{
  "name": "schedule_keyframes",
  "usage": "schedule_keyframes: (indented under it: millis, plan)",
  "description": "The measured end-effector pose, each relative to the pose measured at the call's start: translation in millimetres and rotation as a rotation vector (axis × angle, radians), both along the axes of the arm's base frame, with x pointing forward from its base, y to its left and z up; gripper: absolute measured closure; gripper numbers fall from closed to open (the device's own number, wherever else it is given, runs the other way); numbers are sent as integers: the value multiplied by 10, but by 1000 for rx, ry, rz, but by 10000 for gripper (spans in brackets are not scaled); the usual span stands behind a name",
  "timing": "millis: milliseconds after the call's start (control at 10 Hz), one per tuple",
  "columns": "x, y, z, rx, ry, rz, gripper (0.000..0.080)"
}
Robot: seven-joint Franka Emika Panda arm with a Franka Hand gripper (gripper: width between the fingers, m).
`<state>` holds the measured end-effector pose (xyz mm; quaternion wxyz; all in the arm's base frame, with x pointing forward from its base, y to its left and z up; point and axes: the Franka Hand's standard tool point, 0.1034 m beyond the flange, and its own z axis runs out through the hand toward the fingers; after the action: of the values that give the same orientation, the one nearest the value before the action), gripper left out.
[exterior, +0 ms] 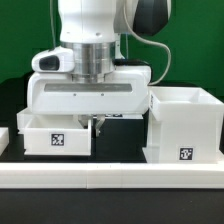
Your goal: Assemble drawer
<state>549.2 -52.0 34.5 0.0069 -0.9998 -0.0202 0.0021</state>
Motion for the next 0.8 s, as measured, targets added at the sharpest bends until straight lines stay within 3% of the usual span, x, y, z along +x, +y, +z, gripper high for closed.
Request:
schedule_keyframes:
  millis: [500, 800]
  plan:
    - [-80, -5, 0, 14, 37, 148, 758]
    - [-131, -35, -39, 12, 33, 491, 758]
